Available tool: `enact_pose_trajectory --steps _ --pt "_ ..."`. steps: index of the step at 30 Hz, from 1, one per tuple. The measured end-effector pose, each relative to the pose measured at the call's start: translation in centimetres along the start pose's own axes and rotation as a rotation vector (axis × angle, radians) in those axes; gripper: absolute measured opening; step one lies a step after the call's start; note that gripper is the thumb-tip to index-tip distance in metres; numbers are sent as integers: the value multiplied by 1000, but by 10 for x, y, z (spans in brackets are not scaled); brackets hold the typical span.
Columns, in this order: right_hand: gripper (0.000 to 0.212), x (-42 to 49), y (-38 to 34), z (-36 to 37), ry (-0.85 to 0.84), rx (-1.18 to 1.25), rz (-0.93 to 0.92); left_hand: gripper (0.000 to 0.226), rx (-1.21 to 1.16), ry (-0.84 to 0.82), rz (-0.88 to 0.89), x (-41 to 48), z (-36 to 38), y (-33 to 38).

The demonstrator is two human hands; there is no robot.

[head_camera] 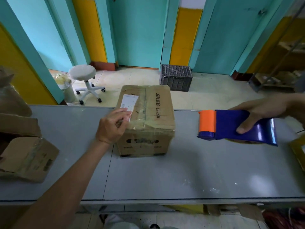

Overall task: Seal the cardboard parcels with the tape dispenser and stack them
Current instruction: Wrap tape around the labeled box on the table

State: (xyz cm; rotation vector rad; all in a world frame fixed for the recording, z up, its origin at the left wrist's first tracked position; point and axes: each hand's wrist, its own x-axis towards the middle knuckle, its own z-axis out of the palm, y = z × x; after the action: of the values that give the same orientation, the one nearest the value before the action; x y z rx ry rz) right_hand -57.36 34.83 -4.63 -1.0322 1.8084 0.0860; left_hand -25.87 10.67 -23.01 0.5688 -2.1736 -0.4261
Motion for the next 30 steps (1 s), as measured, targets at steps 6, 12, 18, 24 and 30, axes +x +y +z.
enact_pose_trajectory --steps 6,12,18,24,30 --pt "77 40 -8 18 -4 16 83 34 -23 0 10 3 0 -6" --pt "60 77 -1 31 -100 73 63 34 -79 16 5 2 2 -6" --pt "56 121 -15 46 -137 113 -6 31 -126 65 -54 0 5 -3" --pt "56 129 -4 63 -123 171 -65 26 -183 119 -107 0 11 3" --pt "56 123 -6 66 -22 108 -111 26 -192 93 -150 -1 13 5"
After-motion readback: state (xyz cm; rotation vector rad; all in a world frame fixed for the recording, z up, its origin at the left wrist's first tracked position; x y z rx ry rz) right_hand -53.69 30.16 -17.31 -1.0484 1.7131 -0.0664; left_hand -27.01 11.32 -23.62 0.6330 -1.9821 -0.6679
